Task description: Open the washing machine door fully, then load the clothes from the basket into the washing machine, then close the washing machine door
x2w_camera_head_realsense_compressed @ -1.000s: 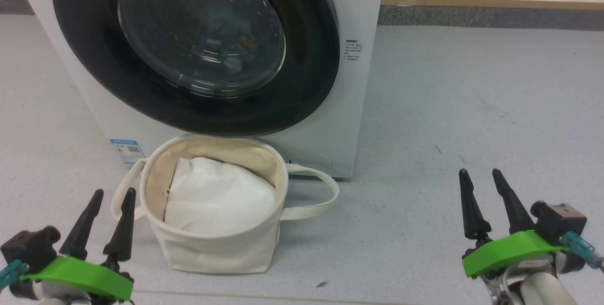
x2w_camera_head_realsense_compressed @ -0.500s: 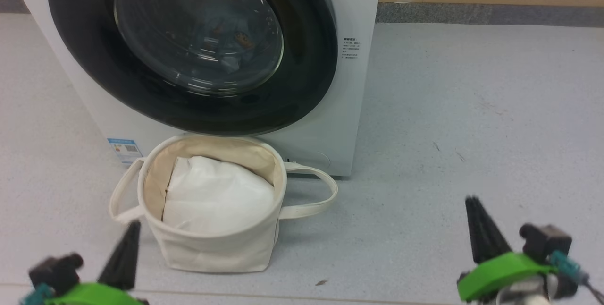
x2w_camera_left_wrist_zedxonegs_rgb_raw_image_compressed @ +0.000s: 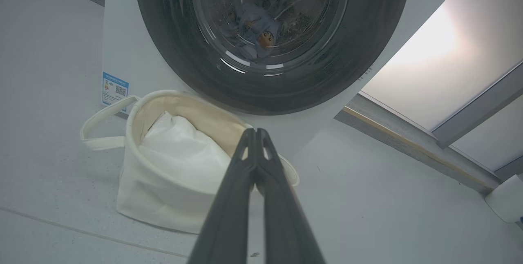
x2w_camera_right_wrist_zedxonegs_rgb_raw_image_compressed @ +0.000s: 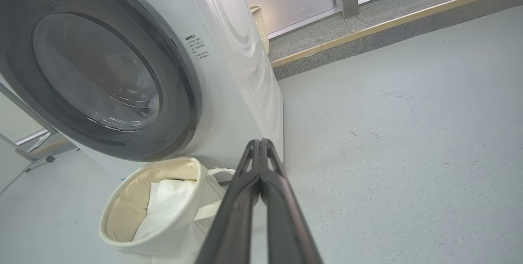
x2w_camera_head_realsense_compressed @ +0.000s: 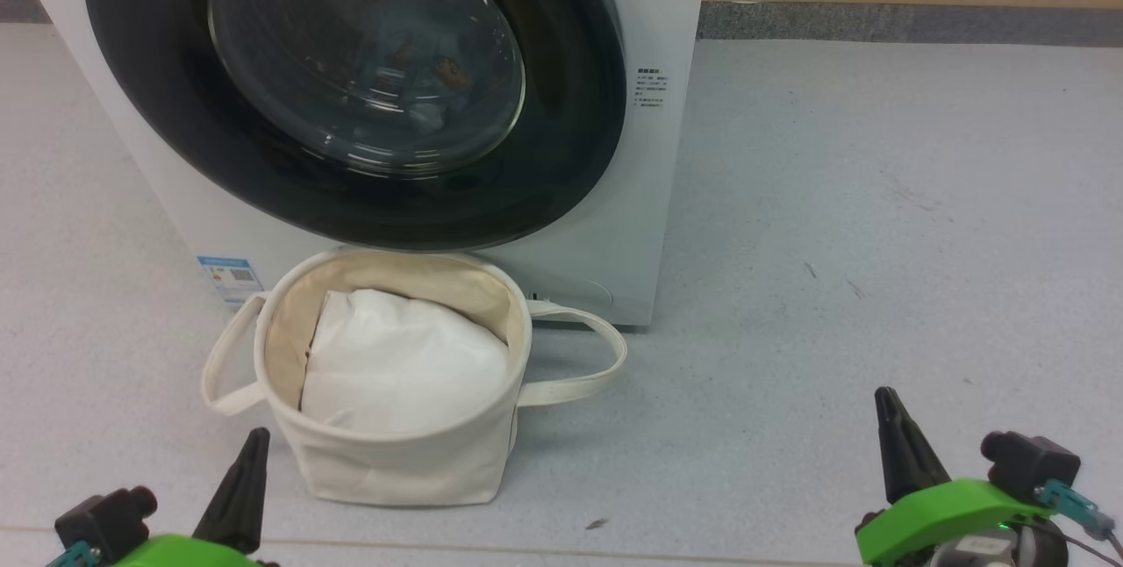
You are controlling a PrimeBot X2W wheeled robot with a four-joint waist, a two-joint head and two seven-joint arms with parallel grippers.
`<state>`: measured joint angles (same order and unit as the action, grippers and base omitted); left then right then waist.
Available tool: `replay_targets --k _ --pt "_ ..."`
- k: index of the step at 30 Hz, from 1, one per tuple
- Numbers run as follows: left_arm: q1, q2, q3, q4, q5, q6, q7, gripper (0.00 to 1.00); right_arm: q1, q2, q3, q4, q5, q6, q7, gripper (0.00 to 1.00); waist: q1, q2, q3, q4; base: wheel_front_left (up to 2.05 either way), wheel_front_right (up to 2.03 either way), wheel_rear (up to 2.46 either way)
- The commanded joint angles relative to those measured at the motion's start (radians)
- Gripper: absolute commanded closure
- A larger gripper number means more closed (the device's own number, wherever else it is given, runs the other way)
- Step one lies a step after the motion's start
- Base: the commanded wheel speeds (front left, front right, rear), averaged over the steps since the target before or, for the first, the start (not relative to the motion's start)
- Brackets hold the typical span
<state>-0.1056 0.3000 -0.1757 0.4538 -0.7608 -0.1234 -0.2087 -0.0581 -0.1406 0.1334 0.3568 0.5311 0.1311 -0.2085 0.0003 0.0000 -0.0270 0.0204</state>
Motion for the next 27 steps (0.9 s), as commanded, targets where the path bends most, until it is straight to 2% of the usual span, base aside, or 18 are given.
replay_targets --k 1,27 --pt "-0.046 0.008 0.031 -0.038 -0.023 -0.001 0.008 1.00 -0.047 -0.006 -0.016 -0.037 0.031 0.000 0.008 1.00 -0.0002 0.0000 0.001 0.000 0.00 0.00 0.00" --pt "-0.036 -0.051 0.090 -0.077 -0.212 -0.002 0.080 1.00 -0.048 0.016 -0.070 -0.054 0.271 0.000 0.080 1.00 -0.0003 0.0000 0.007 -0.005 0.00 0.00 0.00"
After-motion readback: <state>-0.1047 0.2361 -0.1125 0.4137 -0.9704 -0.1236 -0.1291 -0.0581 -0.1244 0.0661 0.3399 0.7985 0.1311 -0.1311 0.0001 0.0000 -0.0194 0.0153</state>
